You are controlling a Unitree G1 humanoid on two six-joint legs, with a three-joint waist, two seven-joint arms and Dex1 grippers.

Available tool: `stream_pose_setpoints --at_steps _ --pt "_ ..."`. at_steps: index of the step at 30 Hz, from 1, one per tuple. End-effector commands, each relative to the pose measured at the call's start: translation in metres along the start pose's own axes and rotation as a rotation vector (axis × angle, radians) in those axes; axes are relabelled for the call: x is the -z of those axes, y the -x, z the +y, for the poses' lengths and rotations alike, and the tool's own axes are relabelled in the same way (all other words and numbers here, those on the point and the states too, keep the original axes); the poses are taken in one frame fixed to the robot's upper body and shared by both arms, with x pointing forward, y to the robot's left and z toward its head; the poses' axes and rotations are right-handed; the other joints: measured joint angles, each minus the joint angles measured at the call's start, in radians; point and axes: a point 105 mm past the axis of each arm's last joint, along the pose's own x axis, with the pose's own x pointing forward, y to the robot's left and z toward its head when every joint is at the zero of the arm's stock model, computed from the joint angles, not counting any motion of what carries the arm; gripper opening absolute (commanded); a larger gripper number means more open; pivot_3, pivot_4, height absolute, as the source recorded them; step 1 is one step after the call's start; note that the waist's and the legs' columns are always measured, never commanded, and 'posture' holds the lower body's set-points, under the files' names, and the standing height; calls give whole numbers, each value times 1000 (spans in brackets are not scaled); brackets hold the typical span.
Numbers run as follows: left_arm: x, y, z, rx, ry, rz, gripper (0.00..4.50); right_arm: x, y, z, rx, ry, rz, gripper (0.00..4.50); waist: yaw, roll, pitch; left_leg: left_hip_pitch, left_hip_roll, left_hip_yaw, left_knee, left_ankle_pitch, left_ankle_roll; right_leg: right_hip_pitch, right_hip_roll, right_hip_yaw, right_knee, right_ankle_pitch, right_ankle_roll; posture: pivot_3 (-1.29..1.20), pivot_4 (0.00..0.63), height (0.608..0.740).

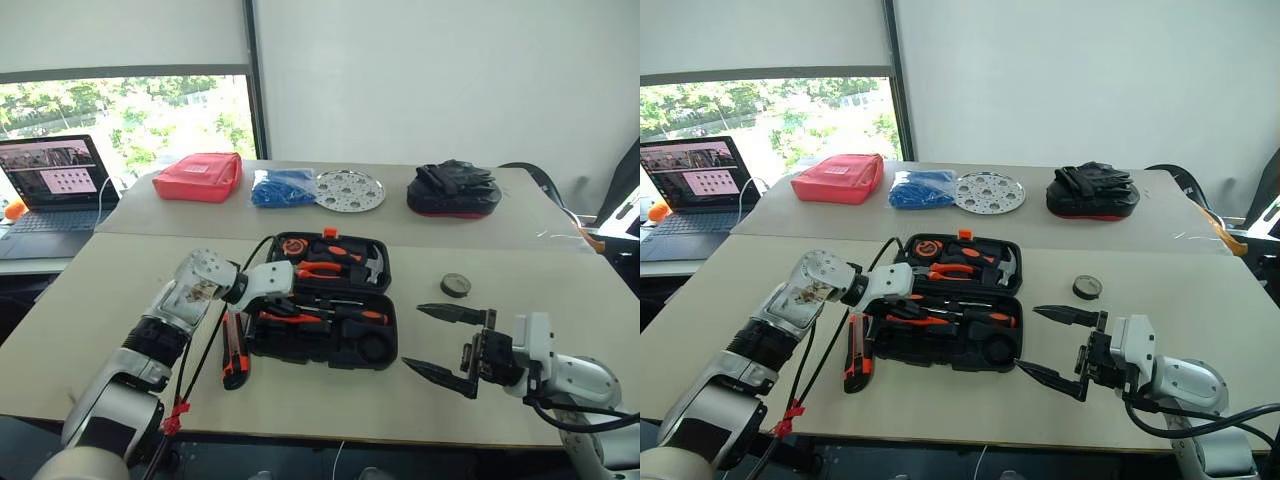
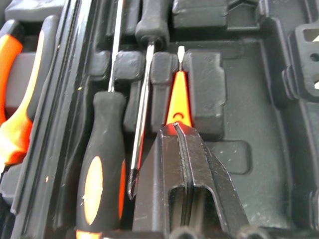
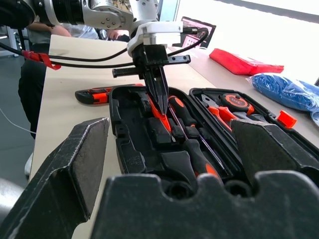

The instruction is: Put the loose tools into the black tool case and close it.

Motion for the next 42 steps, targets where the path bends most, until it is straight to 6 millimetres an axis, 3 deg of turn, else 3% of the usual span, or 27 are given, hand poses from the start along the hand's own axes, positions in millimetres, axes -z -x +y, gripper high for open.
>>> stream_pose_setpoints --at_steps 1,3,6,8,10,14,15,20,22,25,28,38,42 --pt "10 -4 -5 -16 26 38 13 -7 -3 -2 0 37 -22 4500 0 0 0 0 0 0 0 0 0 0 0 0 1 0 0 0 150 740" --pt "-5 3 1 -77 38 -78 13 -7 -3 -3 6 42 -28 4500 -1 0 0 1 0 0 1 0 0 0 0 0 3 0 0 0 150 740" --pt "-24 33 4 -184 35 -295 13 -8 -2 -5 15 31 -43 4500 -5 0 0 0 0 0 2 0 0 -1 0 1 5 0 0 0 150 740" --pt "-21 50 -5 -215 38 -357 520 -9 -1 -6 15 23 -50 4500 -9 0 0 -1 1 0 3 0 0 -3 0 1 6 0 0 0 150 740" --pt "-7 73 -16 -288 76 -387 1000 -7 0 -5 2 24 -52 4500 -12 0 0 -1 1 0 3 0 0 -3 0 1 6 0 -1 0 150 740" --pt "28 117 -45 -462 209 -369 2389 -2 1 -3 -26 23 -52 4500 -24 1 0 0 2 0 3 0 0 -3 0 1 6 0 -1 0 150 740" --pt "41 129 -55 -512 257 -347 2894 -1 1 -3 -33 22 -53 4500 -24 1 0 0 2 -1 3 0 0 -3 -1 1 7 0 -1 0 150 740" --pt "98 174 -106 -770 491 -224 4480 3 0 -2 -61 18 -56 4500 -20 0 0 1 2 -2 3 0 0 -2 -2 0 6 0 -1 0 150 740" --pt "112 186 -127 -850 558 -182 4480 7 0 -1 -74 -4 -40 4500 -22 0 0 2 3 -1 3 0 0 -1 -2 0 6 0 -1 0 150 740" --pt "115 189 -153 -897 598 -162 4480 10 1 -1 -86 -3 -32 4500 -15 0 -1 2 3 -1 3 0 0 -1 -3 0 5 0 -1 0 150 740" --pt "105 182 -158 -882 601 -161 4480 10 0 -3 -94 4 -35 4500 -2 -1 -1 3 3 2 3 0 0 0 -3 0 5 0 -1 0 150 740" --pt "47 117 -125 -864 862 -152 4480 5 -2 -8 -127 16 -35 4500 -4 -1 -1 15 3 1 1 0 -1 13 -1 0 3 -1 -1 0 150 740" --pt "42 90 -122 -902 1003 -61 4480 2 -2 -7 -134 15 -39 4500 -6 -1 -1 16 2 -2 0 0 -1 13 -1 0 4 -1 -2 0 150 740"
